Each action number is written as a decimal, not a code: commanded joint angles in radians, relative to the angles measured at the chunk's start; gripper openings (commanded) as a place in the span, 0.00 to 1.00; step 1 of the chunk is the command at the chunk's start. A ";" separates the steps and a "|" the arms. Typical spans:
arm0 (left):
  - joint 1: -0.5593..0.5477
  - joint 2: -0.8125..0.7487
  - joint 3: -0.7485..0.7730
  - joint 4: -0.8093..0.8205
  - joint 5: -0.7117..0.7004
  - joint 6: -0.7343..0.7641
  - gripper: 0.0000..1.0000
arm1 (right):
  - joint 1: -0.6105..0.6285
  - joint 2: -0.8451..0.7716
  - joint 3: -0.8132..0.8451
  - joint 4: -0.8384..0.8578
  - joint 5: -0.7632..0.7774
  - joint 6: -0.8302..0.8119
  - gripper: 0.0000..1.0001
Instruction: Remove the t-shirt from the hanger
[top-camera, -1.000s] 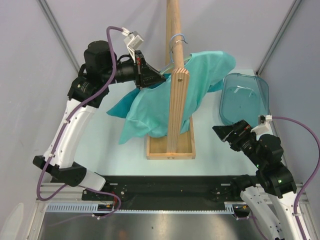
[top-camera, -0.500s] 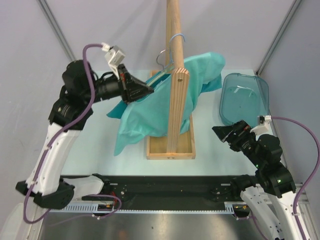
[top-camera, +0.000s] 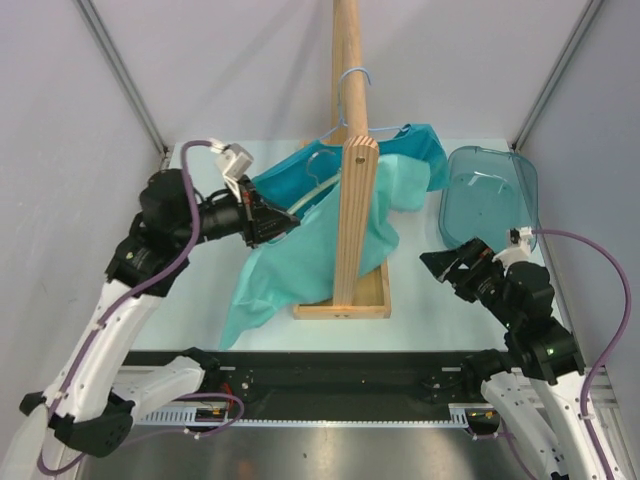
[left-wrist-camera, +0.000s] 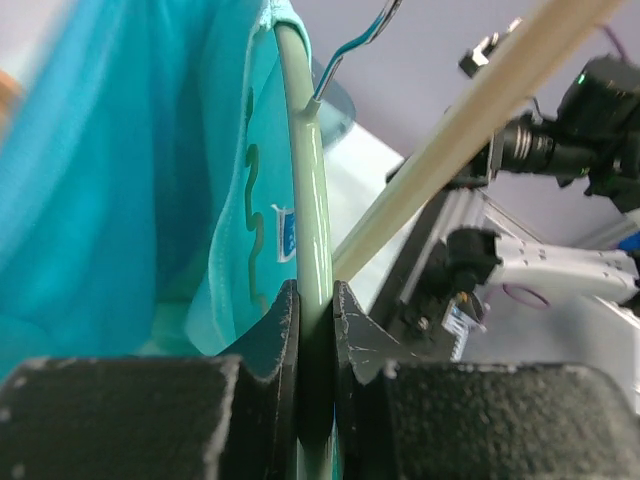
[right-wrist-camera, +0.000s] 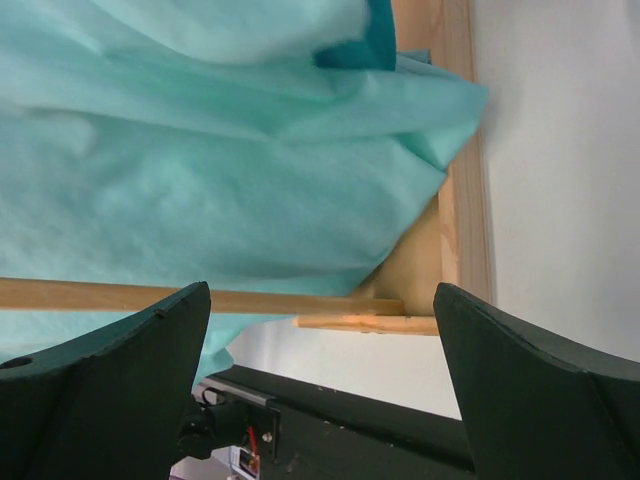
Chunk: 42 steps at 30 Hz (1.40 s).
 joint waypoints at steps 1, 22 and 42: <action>-0.003 0.069 -0.083 0.158 0.146 -0.066 0.00 | -0.001 0.057 0.036 0.042 0.000 -0.066 1.00; -0.124 0.393 0.066 0.215 0.229 -0.165 0.00 | 0.073 0.467 0.429 0.229 -0.132 -0.321 0.73; -0.124 0.374 0.053 0.184 0.237 -0.172 0.00 | 0.398 0.619 0.500 0.367 0.247 -0.485 0.61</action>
